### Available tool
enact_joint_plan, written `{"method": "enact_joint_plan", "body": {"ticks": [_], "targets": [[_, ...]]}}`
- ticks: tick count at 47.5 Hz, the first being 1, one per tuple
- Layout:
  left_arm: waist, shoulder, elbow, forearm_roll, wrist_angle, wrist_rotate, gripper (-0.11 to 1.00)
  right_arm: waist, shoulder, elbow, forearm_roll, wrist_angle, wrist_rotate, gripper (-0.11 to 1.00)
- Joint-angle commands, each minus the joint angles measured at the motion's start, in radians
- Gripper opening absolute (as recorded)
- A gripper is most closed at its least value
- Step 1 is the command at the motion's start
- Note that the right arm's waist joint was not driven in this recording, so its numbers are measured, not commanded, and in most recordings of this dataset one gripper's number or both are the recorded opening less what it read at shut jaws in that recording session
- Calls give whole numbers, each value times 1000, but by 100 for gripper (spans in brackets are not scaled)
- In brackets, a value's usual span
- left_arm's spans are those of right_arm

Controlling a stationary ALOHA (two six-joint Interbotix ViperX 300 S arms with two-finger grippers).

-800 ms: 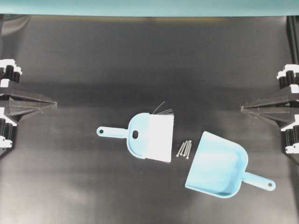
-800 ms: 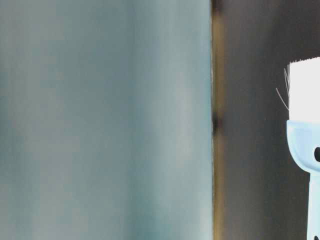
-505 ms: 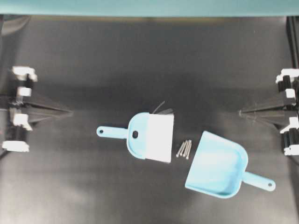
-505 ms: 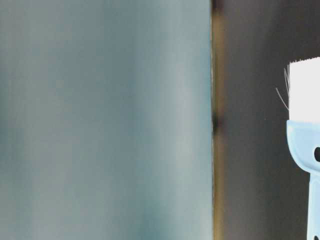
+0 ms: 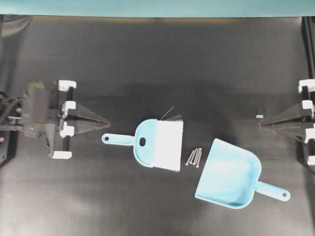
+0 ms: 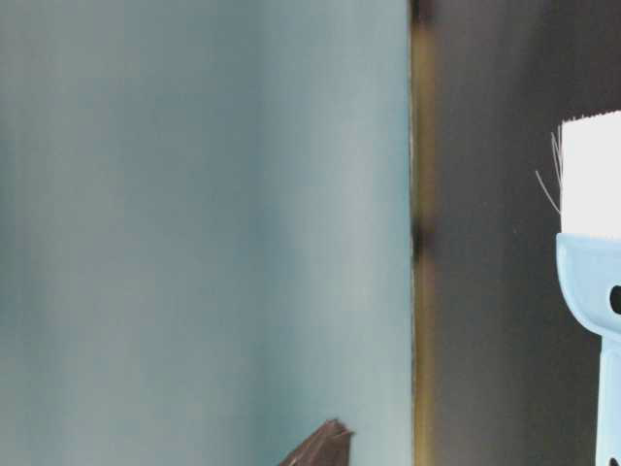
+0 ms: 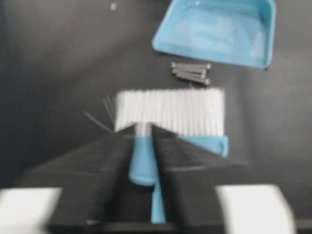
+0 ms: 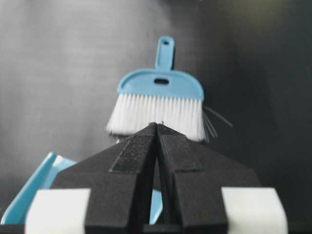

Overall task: Hold the dustpan with a person, while the left arm uses a hand brush to gather the screws into the dustpan.
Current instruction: 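Move the left gripper toward the light-blue hand brush handle, then close the left gripper on the brush handle and lift the brush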

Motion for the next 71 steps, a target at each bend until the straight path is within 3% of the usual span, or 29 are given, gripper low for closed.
{"method": "enact_joint_plan", "body": {"ticks": [1, 8, 13, 25, 36, 59, 71], "targets": [[18, 35, -20, 3, -34, -3, 26, 0, -15, -5, -3, 11, -3, 0], [38, 121, -14, 2, -92, -8, 71, 0, -46, 11, -3, 17, -3, 0], [48, 198, -23, 3, -132, -11, 89, 0, -58, 18, -5, 17, -3, 0], [46, 451, -87, 3, -163, -81, 82, 0, -66, 32, -3, 17, -3, 0], [43, 572, -120, 3, -184, -106, 82, 0, -67, 40, -3, 17, -2, 0], [2, 580, -123, 3, -169, -107, 81, 0, -83, 54, -3, 17, 3, 0], [-15, 531, -126, 3, -216, -130, 81, 0, -91, 61, -3, 17, 9, 0]]}}
